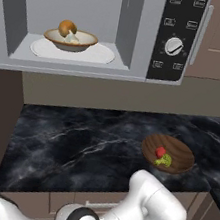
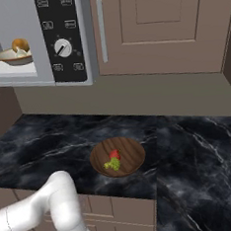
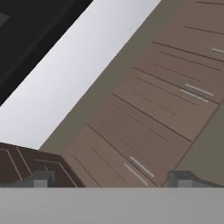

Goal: Place the bowl containing the garlic and potato in the microwave. Close the microwave door and press the start button to microwave the meal.

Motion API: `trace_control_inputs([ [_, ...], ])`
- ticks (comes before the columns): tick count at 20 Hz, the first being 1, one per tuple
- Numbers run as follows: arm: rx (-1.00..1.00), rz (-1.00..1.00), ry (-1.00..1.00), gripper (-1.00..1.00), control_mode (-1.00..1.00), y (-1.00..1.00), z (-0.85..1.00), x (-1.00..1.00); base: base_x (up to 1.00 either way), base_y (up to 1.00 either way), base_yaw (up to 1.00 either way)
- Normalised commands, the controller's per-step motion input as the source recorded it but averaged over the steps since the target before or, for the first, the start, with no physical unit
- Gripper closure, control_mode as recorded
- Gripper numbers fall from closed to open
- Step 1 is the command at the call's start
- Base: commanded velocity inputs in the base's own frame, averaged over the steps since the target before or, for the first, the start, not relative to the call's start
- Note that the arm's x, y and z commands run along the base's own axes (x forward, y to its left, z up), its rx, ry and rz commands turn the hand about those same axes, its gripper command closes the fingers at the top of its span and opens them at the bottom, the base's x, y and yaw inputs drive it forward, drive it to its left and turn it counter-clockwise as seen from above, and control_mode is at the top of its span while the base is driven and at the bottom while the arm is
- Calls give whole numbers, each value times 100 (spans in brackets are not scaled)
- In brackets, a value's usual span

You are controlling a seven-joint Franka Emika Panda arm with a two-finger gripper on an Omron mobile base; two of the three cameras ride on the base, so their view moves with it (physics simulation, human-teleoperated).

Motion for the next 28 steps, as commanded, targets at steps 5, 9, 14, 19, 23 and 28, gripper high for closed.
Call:
trace_control_inputs([
  [5,0,-8,0,-100,-100,1,39,-32,0,0,0],
  [9,0,-9,1,-100,-100,0,48,-39,0,0,0],
  [14,0,-10,9,-100,-100,0,50,-35,0,0,0],
  [19,0,-10,12,-100,-100,0,42,-23,0,0,0],
  [23,0,-7,16,-100,-100,0,45,-6,0,0,0],
  [28,6,-4,20,-100,-100,-10,39,0,0,0,0],
])
